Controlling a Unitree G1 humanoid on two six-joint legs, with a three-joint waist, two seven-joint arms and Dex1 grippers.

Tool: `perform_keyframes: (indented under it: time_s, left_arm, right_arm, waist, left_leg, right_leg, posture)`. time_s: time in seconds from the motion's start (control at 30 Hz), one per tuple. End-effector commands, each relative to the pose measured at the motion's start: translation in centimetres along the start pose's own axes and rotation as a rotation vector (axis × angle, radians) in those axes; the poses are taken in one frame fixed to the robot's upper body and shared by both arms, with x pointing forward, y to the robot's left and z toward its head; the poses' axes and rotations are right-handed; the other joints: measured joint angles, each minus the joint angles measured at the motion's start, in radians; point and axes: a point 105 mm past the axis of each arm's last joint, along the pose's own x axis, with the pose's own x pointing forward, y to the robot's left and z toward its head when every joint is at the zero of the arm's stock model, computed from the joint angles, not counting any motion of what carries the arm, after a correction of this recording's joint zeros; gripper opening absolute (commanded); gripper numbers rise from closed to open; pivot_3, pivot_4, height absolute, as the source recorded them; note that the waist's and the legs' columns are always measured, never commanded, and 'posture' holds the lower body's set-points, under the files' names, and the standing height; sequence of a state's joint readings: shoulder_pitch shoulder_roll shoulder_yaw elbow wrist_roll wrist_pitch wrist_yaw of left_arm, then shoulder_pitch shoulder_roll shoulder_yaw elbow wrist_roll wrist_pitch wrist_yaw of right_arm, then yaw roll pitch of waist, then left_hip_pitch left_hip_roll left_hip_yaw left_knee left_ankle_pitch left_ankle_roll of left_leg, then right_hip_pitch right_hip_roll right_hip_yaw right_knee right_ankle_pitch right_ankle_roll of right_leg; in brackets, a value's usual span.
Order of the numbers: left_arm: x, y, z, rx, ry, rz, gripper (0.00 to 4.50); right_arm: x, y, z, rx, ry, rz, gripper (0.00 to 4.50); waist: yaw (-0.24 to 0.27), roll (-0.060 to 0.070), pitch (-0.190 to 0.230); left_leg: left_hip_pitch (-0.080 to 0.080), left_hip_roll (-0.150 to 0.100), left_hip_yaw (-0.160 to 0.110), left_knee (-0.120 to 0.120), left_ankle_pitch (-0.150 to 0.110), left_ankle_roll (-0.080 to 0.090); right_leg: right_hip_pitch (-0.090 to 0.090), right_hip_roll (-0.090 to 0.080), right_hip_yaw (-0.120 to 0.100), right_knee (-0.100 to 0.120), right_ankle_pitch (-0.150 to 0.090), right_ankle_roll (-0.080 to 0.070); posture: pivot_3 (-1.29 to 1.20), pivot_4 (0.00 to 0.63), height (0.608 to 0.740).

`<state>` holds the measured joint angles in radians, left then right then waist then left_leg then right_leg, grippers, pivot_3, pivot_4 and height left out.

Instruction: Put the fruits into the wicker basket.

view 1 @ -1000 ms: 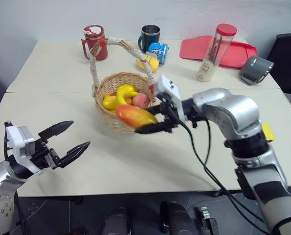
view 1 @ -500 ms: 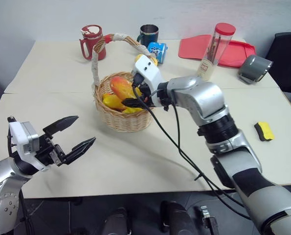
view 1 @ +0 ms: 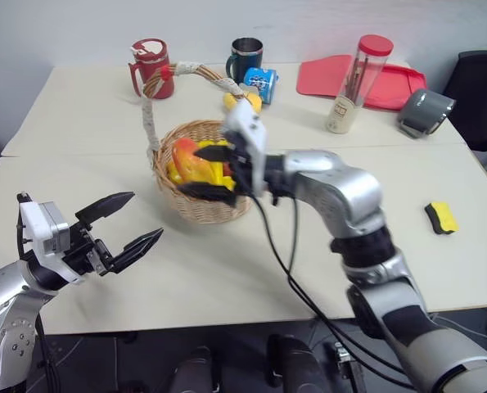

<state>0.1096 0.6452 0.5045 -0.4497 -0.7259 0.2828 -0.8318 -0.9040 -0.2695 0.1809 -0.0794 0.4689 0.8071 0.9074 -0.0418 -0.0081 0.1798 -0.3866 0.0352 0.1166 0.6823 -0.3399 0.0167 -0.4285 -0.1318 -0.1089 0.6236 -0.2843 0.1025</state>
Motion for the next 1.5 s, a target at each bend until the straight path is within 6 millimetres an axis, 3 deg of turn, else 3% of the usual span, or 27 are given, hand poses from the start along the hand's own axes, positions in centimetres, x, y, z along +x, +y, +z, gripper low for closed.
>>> perform_keyframes:
  time_s: [0.03,0.13,0.23,0.37,0.53,0.7,0.9,0.97,1.13,1.2,1.27,1.4,1.5]
  left_arm:
    - [-0.6,0.3,1.2,0.038,-0.028,0.02,4.5]
    - [-0.9,0.5,1.6,0.036,-0.043,0.033,4.5]
    - [-1.0,0.6,1.9,0.029,-0.055,0.042,4.5]
    - [-0.9,0.6,1.8,0.022,-0.059,0.043,4.5]
    - [-0.6,0.7,1.8,0.018,-0.063,0.04,4.5]
    - [-0.6,0.6,2.1,0.022,-0.063,0.04,4.5]
    - [-0.9,0.5,2.1,0.026,-0.057,0.049,4.5]
    - [-0.5,0.5,2.0,0.022,-0.064,0.04,4.5]
    - [0.4,0.5,1.9,0.01,-0.082,0.004,4.5]
    - [1.0,0.5,1.9,0.005,-0.092,-0.02,4.5]
    - [1.3,0.5,1.9,0.002,-0.097,-0.033,4.5]
    - [3.2,-1.5,1.3,-0.067,-0.078,-0.241,4.5]
    - [4.4,-2.2,0.9,-0.084,-0.078,-0.325,4.5]
  right_arm:
    - [-4.8,1.1,0.8,-0.1,-0.109,0.112,4.48]
    - [-8.1,-2.6,-1.0,-0.184,-0.042,-0.031,4.48]
    - [-9.0,-5.9,-0.5,-0.28,-0.04,-0.133,4.48]
    - [-7.4,-8.1,1.2,-0.282,-0.129,-0.127,4.48]
    - [-4.3,-8.7,0.9,-0.264,-0.127,-0.053,4.48]
    - [-2.2,-8.0,0.3,-0.241,-0.094,0.04,2.83]
    - [-2.9,-8.1,-0.2,-0.236,-0.085,0.047,0.73]
    - [-4.4,-8.2,-0.1,-0.248,-0.097,0.026,0.17]
    - [-8.4,-7.7,0.8,-0.278,-0.146,-0.081,0.19]
    - [-11.6,-7.9,1.7,-0.274,-0.21,-0.244,0.19]
    - [-13.3,-7.6,2.1,-0.265,-0.235,-0.337,0.19]
    - [-23.4,-7.9,0.1,-0.254,-0.182,-0.801,0.19]
    - [-27.1,-7.7,-0.9,-0.245,-0.202,-0.975,0.19]
  waist:
    - [0.008,0.0,0.0]
    - [0.008,0.0,0.0]
    - [0.001,0.0,0.0]
    - [-0.017,0.0,0.001]
    - [-0.016,0.0,0.001]
    - [-0.013,0.0,0.001]
    - [-0.015,0.0,0.001]
    - [-0.014,0.0,0.001]
    - [0.01,0.0,0.001]
    - [0.016,0.0,0.001]
    - [0.017,0.001,0.001]
    - [0.035,0.001,0.001]
    - [0.038,0.001,0.001]
  left_leg:
    - [0.0,-0.001,0.0,0.0,0.0,0.001]
    - [0.001,-0.001,0.002,0.0,0.0,0.002]
    - [0.003,-0.001,0.004,0.0,0.0,0.002]
    - [0.003,0.001,0.004,0.0,0.002,-0.001]
    - [0.003,0.002,0.004,0.0,0.002,-0.001]
    - [0.002,0.001,0.003,0.0,0.002,-0.001]
    - [0.002,0.001,0.002,0.0,0.002,-0.001]
    - [0.002,0.001,0.002,0.0,0.002,-0.001]
    - [0.001,-0.001,0.001,0.001,0.002,0.0]
    - [0.0,-0.001,0.001,0.001,0.001,0.0]
    - [0.0,-0.001,0.0,0.001,0.002,0.0]
    - [0.0,-0.002,0.0,0.001,0.002,0.0]
    - [0.001,-0.003,0.002,0.001,0.002,0.001]
  right_leg:
    - [0.0,0.0,0.001,0.0,0.0,0.001]
    - [0.0,0.0,0.001,-0.001,0.001,0.002]
    - [0.001,0.0,0.003,-0.001,0.001,0.002]
    - [0.0,0.001,0.003,0.003,0.001,0.001]
    - [0.0,0.001,0.002,0.002,0.0,0.0]
    - [0.0,0.0,0.002,0.002,0.0,0.0]
    - [0.0,0.0,0.002,0.002,0.0,0.0]
    - [0.0,0.0,0.002,0.002,0.0,0.0]
    - [0.0,-0.002,0.001,0.001,0.001,0.0]
    - [0.0,-0.002,0.002,0.001,0.001,0.001]
    - [0.0,-0.002,0.0,0.0,0.001,0.001]
    - [0.0,-0.001,-0.001,0.0,0.001,0.001]
    - [0.0,-0.001,0.001,0.0,0.001,0.002]
  posture:
    - [0.0,0.15,0.74]
    - [0.0,0.15,0.74]
    - [0.0,0.15,0.74]
    - [0.0,0.15,0.74]
    - [0.0,0.15,0.74]
    - [0.0,0.15,0.74]
    - [0.0,0.15,0.74]
    - [0.0,0.15,0.74]
    - [0.0,0.15,0.74]
    - [0.0,0.15,0.74]
    - [0.0,0.15,0.74]
    - [0.0,0.15,0.74]
    - [0.0,0.15,0.74]
